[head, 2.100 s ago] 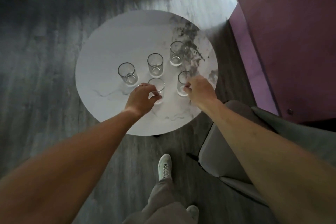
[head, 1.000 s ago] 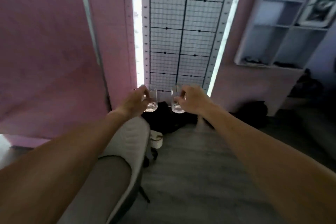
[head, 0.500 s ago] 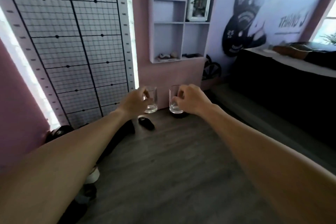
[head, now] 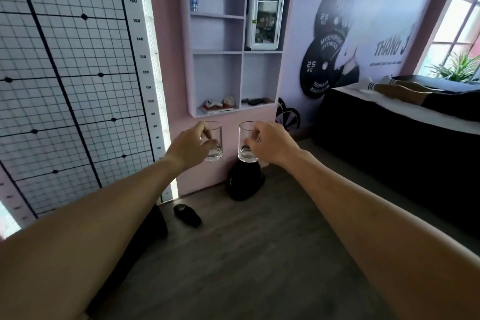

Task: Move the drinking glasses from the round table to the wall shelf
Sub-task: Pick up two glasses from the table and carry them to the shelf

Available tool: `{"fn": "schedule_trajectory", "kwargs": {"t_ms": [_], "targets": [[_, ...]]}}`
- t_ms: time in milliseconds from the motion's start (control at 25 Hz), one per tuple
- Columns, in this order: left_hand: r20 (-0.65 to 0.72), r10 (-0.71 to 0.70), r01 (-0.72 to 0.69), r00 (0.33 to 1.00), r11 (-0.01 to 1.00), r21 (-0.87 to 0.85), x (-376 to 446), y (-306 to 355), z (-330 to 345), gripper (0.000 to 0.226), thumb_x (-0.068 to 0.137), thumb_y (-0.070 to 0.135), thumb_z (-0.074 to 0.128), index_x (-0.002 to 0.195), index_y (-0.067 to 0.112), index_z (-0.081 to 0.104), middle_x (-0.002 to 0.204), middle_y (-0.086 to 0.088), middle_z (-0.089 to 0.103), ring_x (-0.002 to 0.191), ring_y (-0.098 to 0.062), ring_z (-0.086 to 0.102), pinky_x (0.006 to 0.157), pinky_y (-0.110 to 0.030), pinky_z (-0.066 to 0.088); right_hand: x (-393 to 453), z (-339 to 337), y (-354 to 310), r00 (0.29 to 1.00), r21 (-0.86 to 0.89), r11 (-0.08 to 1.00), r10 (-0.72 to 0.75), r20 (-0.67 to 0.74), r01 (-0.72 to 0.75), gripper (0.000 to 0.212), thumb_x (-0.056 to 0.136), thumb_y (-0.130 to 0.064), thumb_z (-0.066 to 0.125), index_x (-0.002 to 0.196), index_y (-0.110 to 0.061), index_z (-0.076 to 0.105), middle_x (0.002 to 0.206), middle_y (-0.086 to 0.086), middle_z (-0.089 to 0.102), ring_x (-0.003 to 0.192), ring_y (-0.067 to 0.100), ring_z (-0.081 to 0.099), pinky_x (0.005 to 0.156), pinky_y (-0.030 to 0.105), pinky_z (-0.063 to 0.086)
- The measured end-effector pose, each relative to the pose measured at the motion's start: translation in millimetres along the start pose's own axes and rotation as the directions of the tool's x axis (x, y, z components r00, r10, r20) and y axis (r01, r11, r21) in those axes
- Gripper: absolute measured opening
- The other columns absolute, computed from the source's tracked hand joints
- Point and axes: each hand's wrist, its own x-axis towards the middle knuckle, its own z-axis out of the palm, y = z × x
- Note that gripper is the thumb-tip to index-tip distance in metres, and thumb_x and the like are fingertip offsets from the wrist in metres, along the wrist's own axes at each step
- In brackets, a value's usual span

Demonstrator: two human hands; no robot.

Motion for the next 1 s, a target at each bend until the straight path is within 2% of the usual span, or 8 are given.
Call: {"fn": "schedule_trajectory", "kwargs": {"t_ms": [160, 320, 480, 640, 840, 1000], "targets": [[-0.020, -0.005, 0.006, 1.000, 1.000, 0.025, 89, -17, 13, 0.018, 0.088, 0.040, 0.063, 0.092, 0.025, 0.052, 0.088, -0.001, 0.064, 0.084, -0.024, 0.059, 0.073, -0.037, 0.044, 87, 7, 25, 1.000, 0.018, 1.000, 0.003, -0.011, -0.003, 0.021, 0.089, -0.033, 0.066, 0.088, -0.012, 0.066, 0.095, 0.008, 0.068, 0.090, 0.026, 0.062, 0.083, 0.038, 0.052], [-0.052, -0.005, 0.006, 0.999, 1.000, 0.030, 180, -34, 36, 0.018, 0.089, 0.040, 0.062, 0.093, 0.026, 0.053, 0.092, 0.000, 0.064, 0.085, -0.023, 0.058, 0.072, -0.035, 0.043, 177, 22, 62, 1.000, 0.063, 0.998, -0.029, -0.007, 0.030, 0.019, 0.090, -0.033, 0.065, 0.088, -0.014, 0.064, 0.086, 0.003, 0.066, 0.083, 0.022, 0.062, 0.076, 0.035, 0.052], [-0.095, 0.009, -0.007, 0.995, 1.000, 0.025, 279, -45, 62, 0.019, 0.089, 0.035, 0.064, 0.090, 0.020, 0.053, 0.082, 0.001, 0.060, 0.077, -0.025, 0.058, 0.057, -0.030, 0.037, 274, 31, 102, 0.996, 0.062, 0.995, -0.083, -0.013, 0.084, 0.018, 0.090, -0.030, 0.062, 0.088, -0.012, 0.065, 0.082, 0.002, 0.067, 0.080, 0.022, 0.063, 0.069, 0.033, 0.053], [-0.139, 0.003, 0.002, 0.990, 0.999, 0.036, 387, -52, 79, 0.021, 0.090, 0.033, 0.066, 0.090, 0.018, 0.052, 0.079, 0.001, 0.059, 0.074, -0.023, 0.057, 0.055, -0.027, 0.035, 387, 27, 138, 0.990, 0.048, 0.989, -0.139, -0.012, 0.140, 0.018, 0.091, -0.031, 0.062, 0.089, -0.013, 0.064, 0.085, 0.003, 0.066, 0.080, 0.022, 0.062, 0.072, 0.037, 0.054], [-0.206, -0.029, 0.040, 0.978, 0.998, 0.050, 499, -68, 82, 0.020, 0.092, 0.033, 0.063, 0.092, 0.018, 0.051, 0.089, -0.004, 0.062, 0.080, -0.026, 0.057, 0.066, -0.032, 0.037, 508, 34, 161, 0.980, 0.058, 0.979, -0.197, -0.013, 0.197, 0.016, 0.092, -0.028, 0.062, 0.088, -0.012, 0.063, 0.084, 0.004, 0.065, 0.078, 0.022, 0.063, 0.072, 0.038, 0.057], [-0.242, -0.047, 0.062, 0.969, 0.996, 0.057, 585, -97, 80, 0.022, 0.091, 0.036, 0.063, 0.094, 0.018, 0.051, 0.095, -0.007, 0.062, 0.089, -0.030, 0.058, 0.081, -0.041, 0.050, 601, 52, 172, 0.976, 0.071, 0.973, -0.217, -0.014, 0.217, 0.017, 0.092, -0.031, 0.062, 0.084, -0.015, 0.062, 0.082, 0.001, 0.063, 0.075, 0.019, 0.059, 0.064, 0.031, 0.050]]}}
